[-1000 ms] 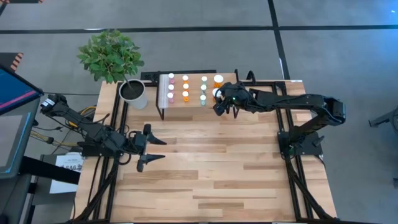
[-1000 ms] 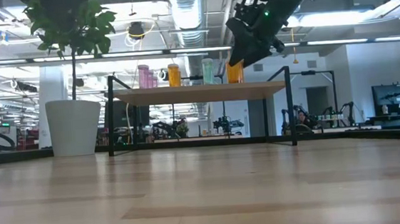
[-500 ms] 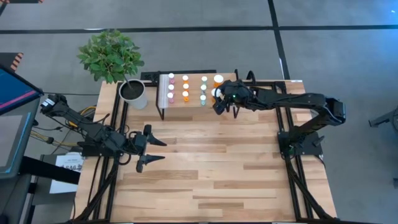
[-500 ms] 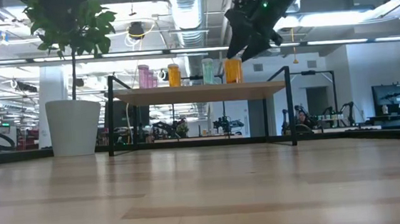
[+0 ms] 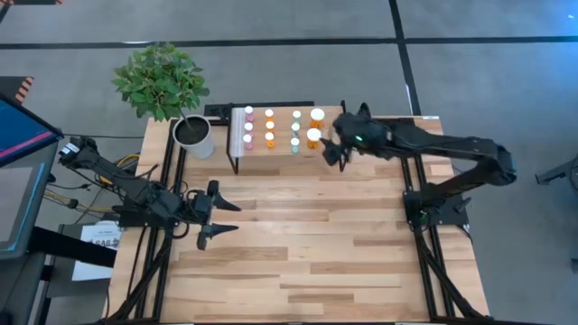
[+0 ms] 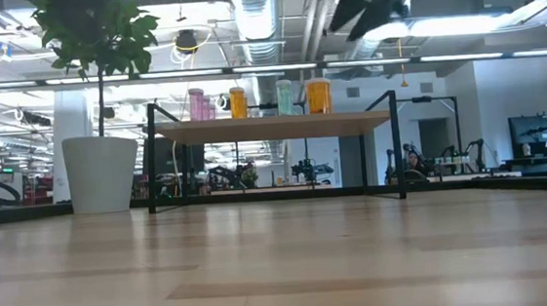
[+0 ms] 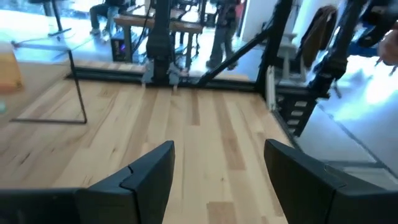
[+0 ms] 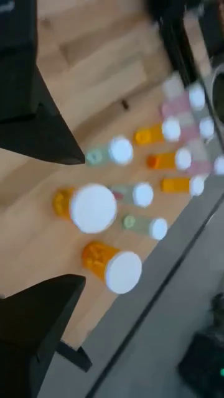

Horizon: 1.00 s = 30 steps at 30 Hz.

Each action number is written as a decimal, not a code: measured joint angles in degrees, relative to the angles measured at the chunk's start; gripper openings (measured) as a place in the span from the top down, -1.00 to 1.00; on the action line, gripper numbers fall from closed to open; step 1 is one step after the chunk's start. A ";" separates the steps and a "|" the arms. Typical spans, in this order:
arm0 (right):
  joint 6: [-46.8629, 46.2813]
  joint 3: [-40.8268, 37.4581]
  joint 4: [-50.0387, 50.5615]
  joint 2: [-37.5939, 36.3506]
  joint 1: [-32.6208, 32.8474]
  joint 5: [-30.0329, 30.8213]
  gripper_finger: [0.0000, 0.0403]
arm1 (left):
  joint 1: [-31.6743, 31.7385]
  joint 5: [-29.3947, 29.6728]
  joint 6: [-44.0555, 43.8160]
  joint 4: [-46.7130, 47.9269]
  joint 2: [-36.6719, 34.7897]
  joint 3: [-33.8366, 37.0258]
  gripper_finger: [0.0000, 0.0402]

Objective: Pick and place medicine bottles onto shelf by color
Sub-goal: Return to Home Position

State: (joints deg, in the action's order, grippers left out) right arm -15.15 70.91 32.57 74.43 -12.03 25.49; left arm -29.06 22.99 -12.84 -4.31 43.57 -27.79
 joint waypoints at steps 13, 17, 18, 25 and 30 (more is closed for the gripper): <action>8.29 -24.30 -24.45 -26.68 20.99 -4.83 -0.40 | -4.55 5.81 3.72 1.15 -8.90 -0.02 -0.11; 13.53 -34.35 -37.58 -32.82 26.91 -4.57 -0.23 | -2.62 5.78 3.75 0.98 -9.11 -0.02 -0.02; 14.65 -36.76 -40.13 -34.10 27.71 -4.58 -0.17 | -1.94 5.70 3.92 1.04 -9.07 -0.02 0.01; 16.29 -49.41 -51.59 -41.09 28.93 -4.56 0.48 | 1.88 3.40 5.61 0.53 -11.75 -0.02 0.35; 16.40 -52.51 -52.12 -45.58 29.82 -5.32 0.93 | 2.16 4.25 8.65 2.25 -17.07 -0.02 0.79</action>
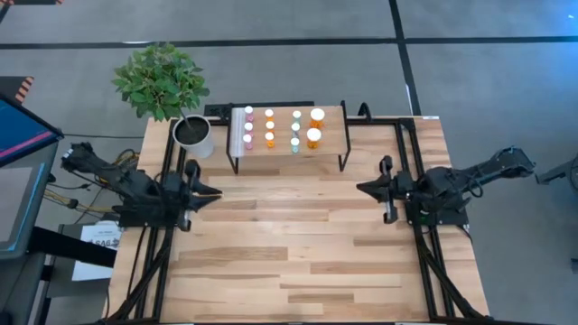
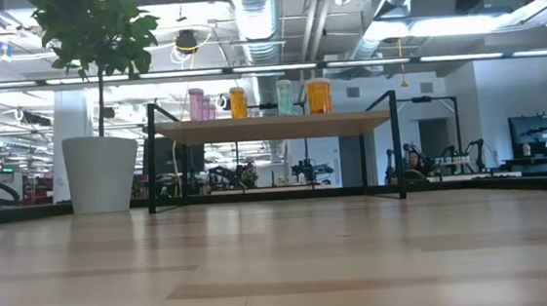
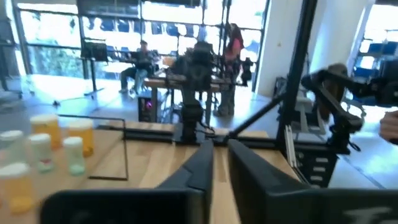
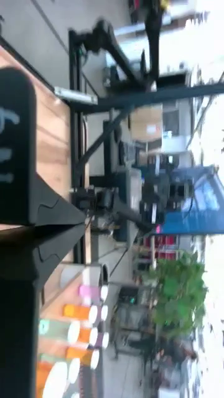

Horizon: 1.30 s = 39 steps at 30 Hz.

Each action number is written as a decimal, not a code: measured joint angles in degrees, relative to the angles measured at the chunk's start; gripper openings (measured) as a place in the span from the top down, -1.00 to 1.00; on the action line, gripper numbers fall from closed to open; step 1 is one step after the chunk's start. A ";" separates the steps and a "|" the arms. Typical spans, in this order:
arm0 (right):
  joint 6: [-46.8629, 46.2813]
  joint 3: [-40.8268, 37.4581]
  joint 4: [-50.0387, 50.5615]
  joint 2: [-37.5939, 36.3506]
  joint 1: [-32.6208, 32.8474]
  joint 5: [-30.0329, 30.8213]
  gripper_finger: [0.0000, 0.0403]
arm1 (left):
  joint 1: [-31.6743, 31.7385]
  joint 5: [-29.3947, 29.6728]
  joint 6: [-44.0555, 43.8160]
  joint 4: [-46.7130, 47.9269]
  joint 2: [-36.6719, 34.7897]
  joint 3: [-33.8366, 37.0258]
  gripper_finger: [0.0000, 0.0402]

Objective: Pick and place medicine bottles onto shelf by color
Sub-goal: Return to Home Position

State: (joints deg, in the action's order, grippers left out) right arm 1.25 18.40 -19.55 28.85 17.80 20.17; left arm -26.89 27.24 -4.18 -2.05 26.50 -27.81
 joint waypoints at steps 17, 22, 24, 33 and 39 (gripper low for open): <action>7.46 -14.94 -8.66 -17.33 5.84 -0.73 0.97 | 1.12 -5.72 1.40 -6.04 -23.27 17.66 1.00; 9.34 -17.91 -7.39 -21.71 5.82 -1.87 0.98 | 4.78 -9.14 1.42 -7.29 -26.39 20.81 1.00; 9.59 -17.91 -6.20 -22.84 5.67 -2.31 0.97 | 7.07 -12.69 1.38 -9.40 -26.12 22.23 1.00; 13.23 -17.95 -3.38 -25.64 5.69 -3.81 0.98 | 22.14 -25.34 -3.62 -11.12 -25.55 25.25 1.00; 10.97 -17.97 1.91 -27.07 5.86 -3.80 0.98 | 29.15 -27.04 -3.78 2.17 -26.45 20.46 1.00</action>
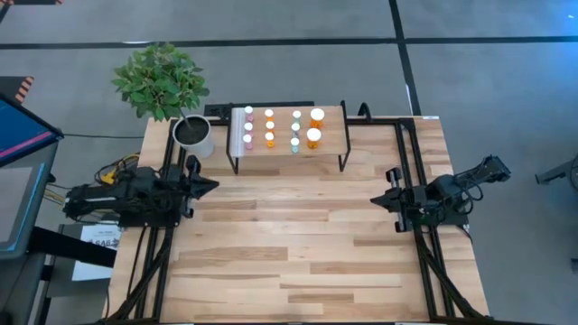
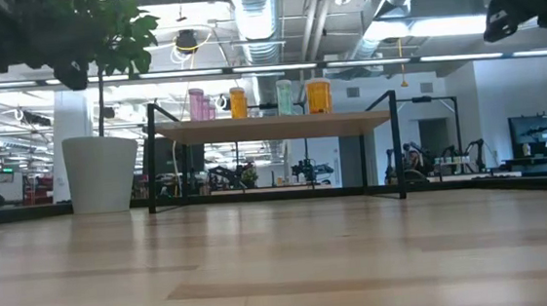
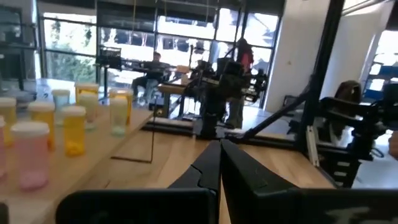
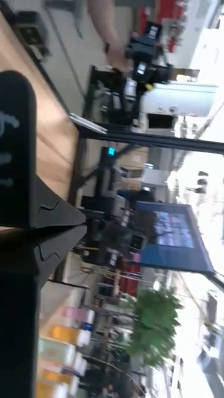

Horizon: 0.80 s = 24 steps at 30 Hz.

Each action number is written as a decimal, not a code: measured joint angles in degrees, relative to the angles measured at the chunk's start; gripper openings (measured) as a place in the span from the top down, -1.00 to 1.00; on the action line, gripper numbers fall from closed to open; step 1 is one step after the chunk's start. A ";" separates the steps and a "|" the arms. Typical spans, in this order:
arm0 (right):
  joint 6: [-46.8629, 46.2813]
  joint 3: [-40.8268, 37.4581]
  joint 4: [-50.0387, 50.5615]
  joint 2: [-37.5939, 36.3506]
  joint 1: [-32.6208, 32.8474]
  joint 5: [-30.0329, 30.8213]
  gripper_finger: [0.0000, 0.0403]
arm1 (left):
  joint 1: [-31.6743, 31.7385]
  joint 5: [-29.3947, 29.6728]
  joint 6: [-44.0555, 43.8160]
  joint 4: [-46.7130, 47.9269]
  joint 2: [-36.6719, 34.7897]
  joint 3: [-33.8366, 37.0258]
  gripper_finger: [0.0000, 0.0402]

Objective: Pick and place medicine bottles onto shelf by color
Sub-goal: Return to Home Position

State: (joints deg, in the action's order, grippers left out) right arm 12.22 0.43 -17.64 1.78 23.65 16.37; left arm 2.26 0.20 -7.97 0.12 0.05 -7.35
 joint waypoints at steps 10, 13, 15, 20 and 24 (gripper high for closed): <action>-2.74 -0.04 6.03 -1.66 0.22 0.23 0.98 | 2.69 -0.06 -1.26 -5.59 0.20 6.71 1.00; -2.75 -0.07 6.12 -1.68 0.20 0.23 0.95 | 2.97 0.45 -1.68 -4.83 0.20 6.73 1.00; -2.76 -0.07 6.15 -1.67 0.20 0.30 0.95 | 2.95 -0.35 -2.05 -5.31 0.16 6.73 1.00; -2.75 -0.07 7.77 -1.67 0.20 3.60 0.95 | 2.93 -1.02 -3.73 -5.94 0.18 6.77 1.00; -3.23 -0.09 11.68 -1.64 0.20 3.62 0.91 | 2.93 -1.35 -5.25 -4.88 0.18 6.79 1.00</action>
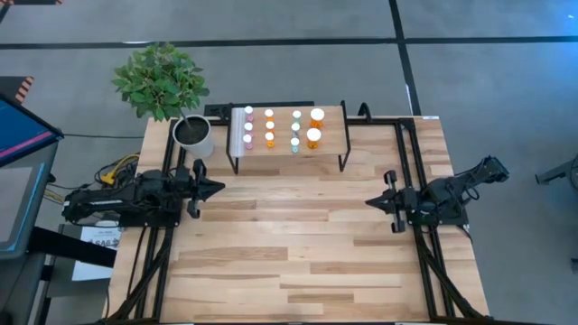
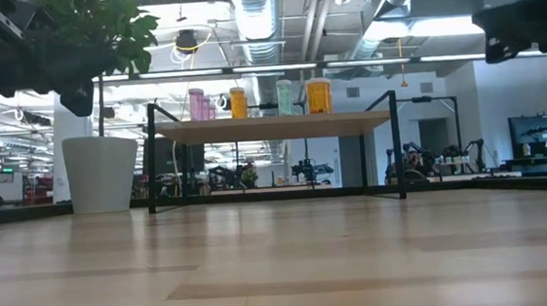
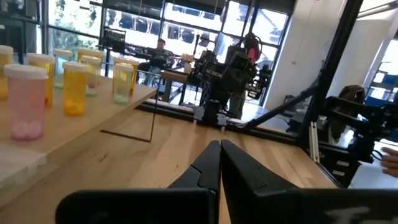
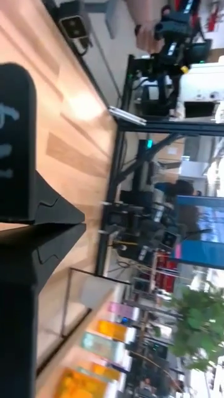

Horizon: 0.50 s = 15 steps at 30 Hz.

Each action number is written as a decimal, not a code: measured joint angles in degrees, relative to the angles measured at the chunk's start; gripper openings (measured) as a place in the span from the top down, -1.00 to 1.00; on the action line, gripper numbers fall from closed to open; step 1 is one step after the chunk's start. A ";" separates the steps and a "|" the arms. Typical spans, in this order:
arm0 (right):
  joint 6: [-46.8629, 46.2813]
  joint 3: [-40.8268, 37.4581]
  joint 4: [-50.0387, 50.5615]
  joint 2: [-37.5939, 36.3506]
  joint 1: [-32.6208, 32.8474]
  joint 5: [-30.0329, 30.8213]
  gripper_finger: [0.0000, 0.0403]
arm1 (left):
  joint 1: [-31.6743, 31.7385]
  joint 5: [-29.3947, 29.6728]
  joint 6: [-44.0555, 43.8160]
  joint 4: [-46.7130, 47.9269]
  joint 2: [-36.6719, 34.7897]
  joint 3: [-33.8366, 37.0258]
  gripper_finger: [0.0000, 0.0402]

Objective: Pick and place medicine bottles onto shelf by color
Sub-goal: Return to Home Position

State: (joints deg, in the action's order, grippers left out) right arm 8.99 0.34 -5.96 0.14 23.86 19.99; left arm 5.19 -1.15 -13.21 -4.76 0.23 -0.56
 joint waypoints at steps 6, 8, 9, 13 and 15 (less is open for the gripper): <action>-6.85 -0.02 1.68 0.31 0.00 -0.08 0.86 | 0.00 -0.35 1.98 -0.43 0.00 0.05 1.00; -7.92 -0.02 1.75 0.28 0.00 -0.11 0.86 | 0.00 -0.59 3.49 -0.37 0.00 0.09 1.00; -7.93 -0.02 1.77 0.28 0.00 -0.11 0.86 | 0.00 -0.57 3.94 -0.20 0.00 0.09 1.00; -7.95 -0.02 1.92 0.28 0.00 -0.11 0.87 | 0.00 -0.77 4.15 -0.08 0.00 0.12 1.00; -7.95 -0.02 2.04 0.28 0.00 -0.11 0.87 | 0.00 -1.49 4.33 0.17 0.00 0.13 1.00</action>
State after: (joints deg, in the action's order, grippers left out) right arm 1.04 0.32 -3.91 0.43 23.86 19.88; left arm 5.19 -2.64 -8.88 -4.59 0.23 -0.43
